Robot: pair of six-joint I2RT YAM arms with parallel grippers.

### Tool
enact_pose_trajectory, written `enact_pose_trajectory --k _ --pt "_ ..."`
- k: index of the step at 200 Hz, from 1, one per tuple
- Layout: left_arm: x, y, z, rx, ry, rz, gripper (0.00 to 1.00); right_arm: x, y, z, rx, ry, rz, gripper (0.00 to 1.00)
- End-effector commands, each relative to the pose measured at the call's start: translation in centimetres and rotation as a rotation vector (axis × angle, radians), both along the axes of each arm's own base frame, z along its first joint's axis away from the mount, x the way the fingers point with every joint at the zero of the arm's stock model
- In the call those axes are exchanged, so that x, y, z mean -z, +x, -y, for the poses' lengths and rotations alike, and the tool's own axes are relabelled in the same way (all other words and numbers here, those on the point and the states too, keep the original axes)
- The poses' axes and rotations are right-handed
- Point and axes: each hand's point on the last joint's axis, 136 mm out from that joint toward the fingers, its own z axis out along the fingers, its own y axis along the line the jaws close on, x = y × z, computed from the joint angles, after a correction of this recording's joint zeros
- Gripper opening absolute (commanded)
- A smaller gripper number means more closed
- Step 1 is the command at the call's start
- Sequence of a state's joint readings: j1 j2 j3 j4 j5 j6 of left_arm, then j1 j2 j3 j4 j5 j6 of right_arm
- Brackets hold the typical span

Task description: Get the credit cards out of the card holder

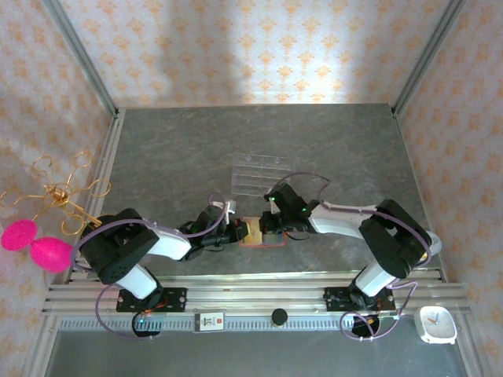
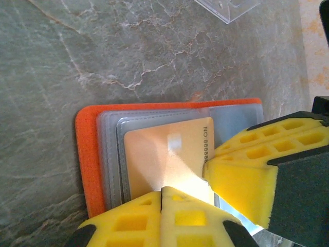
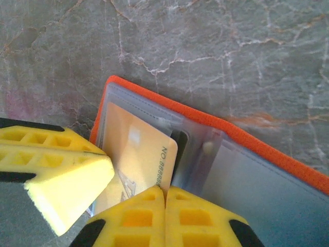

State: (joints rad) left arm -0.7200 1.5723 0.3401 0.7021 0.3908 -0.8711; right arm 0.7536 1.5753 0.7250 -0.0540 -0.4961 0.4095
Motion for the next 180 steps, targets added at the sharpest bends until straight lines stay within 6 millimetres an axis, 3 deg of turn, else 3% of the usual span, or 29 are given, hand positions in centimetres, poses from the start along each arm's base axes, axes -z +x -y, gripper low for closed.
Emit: enact_pose_trajectory --k 1,41,86,101,121,151,180 --pt "3.3 -1.8 -1.3 -0.001 0.079 -0.109 0.00 0.4 -0.3 1.9 0.030 -0.024 -0.005 0.00" --pt "3.3 -1.8 -1.3 0.001 0.073 -0.108 0.00 0.1 -0.3 3.1 0.060 -0.028 -0.002 0.00" --pt "3.1 -1.9 -1.1 0.009 0.061 -0.100 0.00 -0.5 -0.4 2.8 0.039 -0.013 0.002 0.00" --pt "2.9 -1.8 -1.1 0.012 0.062 -0.095 0.00 -0.5 -0.3 2.6 0.047 -0.008 0.001 0.21" --pt "2.7 -1.8 -1.0 0.016 0.062 -0.089 0.00 -0.7 -0.1 2.8 0.075 0.008 0.009 0.33" --pt "2.8 -1.8 -0.9 0.018 0.057 -0.091 0.00 -0.5 -0.6 2.4 0.076 0.043 -0.016 0.33" --pt "2.7 -1.8 -0.8 0.022 0.054 -0.092 0.00 -0.5 -0.9 1.9 0.064 0.081 -0.028 0.25"
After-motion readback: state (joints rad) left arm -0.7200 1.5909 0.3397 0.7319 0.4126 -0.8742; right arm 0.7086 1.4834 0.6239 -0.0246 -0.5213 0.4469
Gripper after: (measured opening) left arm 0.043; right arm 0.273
